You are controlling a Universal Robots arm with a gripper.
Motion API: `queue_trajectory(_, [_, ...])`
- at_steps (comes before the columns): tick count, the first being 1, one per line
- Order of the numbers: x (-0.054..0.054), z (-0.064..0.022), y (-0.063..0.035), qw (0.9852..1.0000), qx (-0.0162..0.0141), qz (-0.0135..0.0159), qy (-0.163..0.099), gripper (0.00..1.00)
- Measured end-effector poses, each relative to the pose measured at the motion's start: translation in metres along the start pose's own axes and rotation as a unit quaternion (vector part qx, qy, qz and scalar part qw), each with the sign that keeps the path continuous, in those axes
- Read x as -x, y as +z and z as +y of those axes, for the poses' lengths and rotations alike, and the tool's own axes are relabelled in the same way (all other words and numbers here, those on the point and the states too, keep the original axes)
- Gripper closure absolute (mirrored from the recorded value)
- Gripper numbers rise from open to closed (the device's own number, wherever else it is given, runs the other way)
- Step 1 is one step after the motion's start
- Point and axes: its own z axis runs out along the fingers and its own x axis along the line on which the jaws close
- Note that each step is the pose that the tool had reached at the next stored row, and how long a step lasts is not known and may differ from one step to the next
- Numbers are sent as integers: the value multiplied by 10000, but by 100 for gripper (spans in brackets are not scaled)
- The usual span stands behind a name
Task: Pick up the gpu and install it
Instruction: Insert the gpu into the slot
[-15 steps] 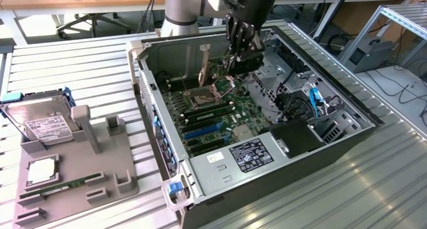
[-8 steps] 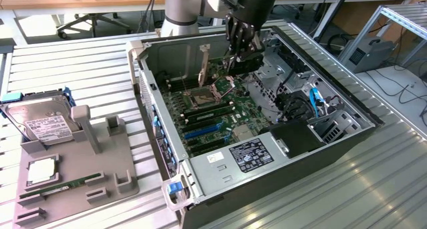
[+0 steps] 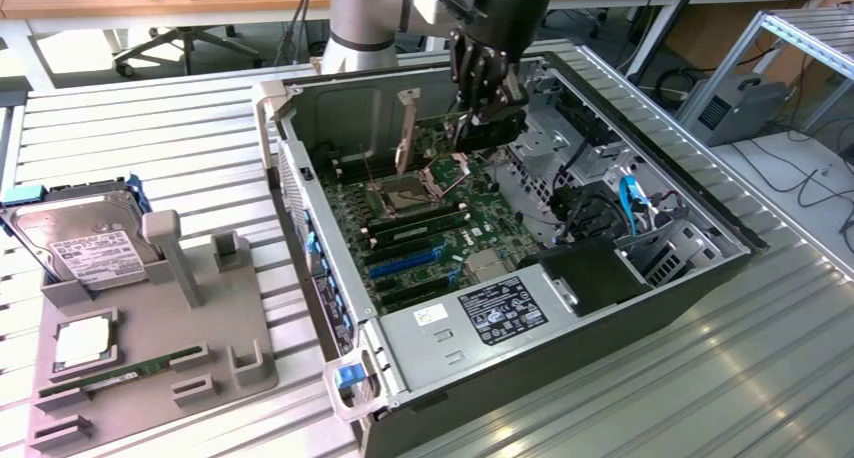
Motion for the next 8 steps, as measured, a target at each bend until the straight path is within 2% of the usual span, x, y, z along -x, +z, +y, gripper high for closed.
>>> queue_trajectory(8, [-13, 21, 2, 10000, 0, 0, 0, 73])
